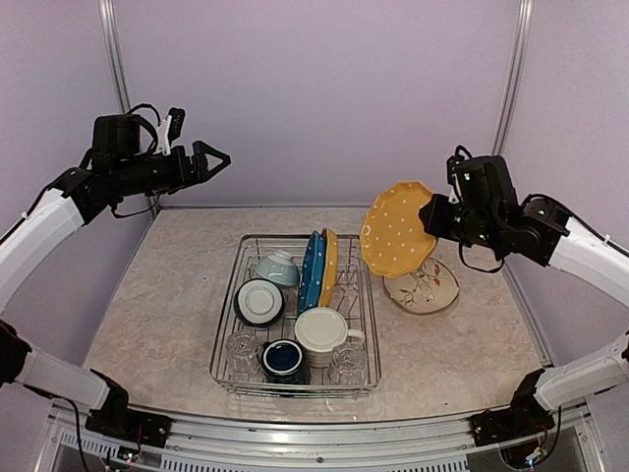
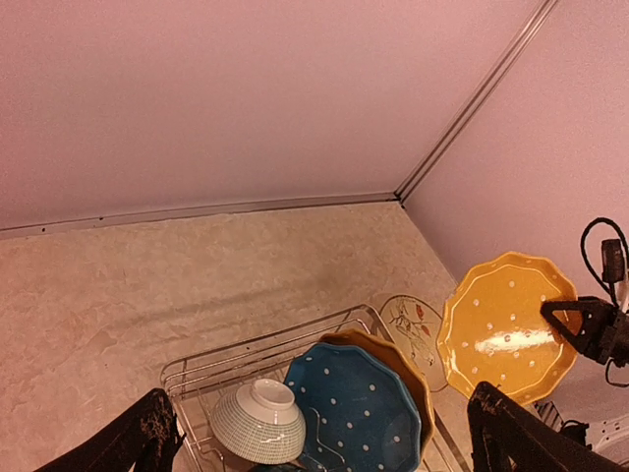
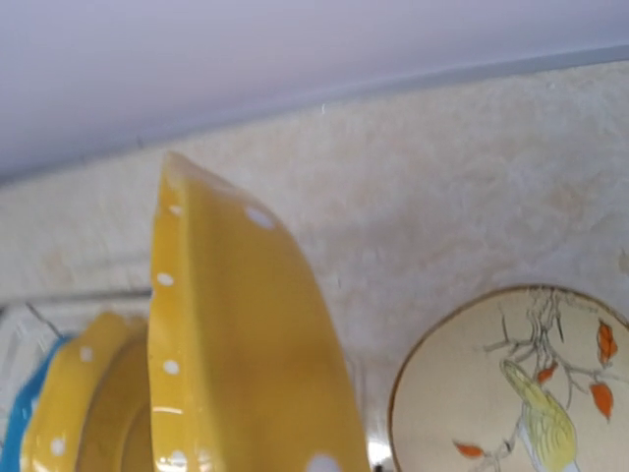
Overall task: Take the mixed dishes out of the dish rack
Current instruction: Place the plate with another plate.
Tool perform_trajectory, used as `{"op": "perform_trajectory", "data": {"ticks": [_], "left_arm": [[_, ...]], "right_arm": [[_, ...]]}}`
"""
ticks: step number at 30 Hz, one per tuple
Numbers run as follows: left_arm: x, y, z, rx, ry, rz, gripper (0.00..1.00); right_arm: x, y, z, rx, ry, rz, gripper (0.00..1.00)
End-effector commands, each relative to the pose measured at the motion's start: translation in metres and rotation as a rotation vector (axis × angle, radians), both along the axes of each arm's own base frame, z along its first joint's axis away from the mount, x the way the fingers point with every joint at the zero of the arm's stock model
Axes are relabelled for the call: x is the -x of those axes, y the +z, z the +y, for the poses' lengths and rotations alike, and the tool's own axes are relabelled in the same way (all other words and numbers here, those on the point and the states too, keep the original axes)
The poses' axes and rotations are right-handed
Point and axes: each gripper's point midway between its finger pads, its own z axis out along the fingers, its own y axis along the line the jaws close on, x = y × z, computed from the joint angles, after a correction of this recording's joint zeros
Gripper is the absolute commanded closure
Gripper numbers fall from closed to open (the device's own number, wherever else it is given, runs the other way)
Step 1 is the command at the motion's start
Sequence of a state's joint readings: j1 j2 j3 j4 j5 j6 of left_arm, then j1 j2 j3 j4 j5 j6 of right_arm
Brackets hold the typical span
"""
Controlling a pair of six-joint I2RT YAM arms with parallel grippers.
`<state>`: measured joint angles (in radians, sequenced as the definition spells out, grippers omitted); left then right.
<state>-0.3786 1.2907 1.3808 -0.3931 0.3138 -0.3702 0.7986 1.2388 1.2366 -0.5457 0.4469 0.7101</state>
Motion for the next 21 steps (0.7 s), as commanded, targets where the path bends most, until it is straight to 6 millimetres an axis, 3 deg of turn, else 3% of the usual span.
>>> {"op": "perform_trajectory", "data": {"ticks": [1, 13, 17, 21], "left_arm": [[0.003, 0.003, -0.006, 0.008, -0.029, 0.002, 0.01], [0.006, 0.007, -0.008, 0.023, -0.045, 0.001, 0.01], [0.007, 0.008, -0.008, 0.024, -0.045, -0.001, 0.01], [0.007, 0.008, -0.009, 0.028, -0.050, 0.003, 0.01]], "right_arm": [[-0.014, 0.059, -0.007, -0.304, 0.063, -0.177, 1.00], [-0.061, -0.046, -0.108, -0.506, -0.090, 0.010, 1.00], [-0.066, -0.085, -0.123, -0.539, -0.117, 0.072, 1.00], [-0.072, -0.114, -0.124, -0.521, -0.110, 0.136, 1.00]]}}
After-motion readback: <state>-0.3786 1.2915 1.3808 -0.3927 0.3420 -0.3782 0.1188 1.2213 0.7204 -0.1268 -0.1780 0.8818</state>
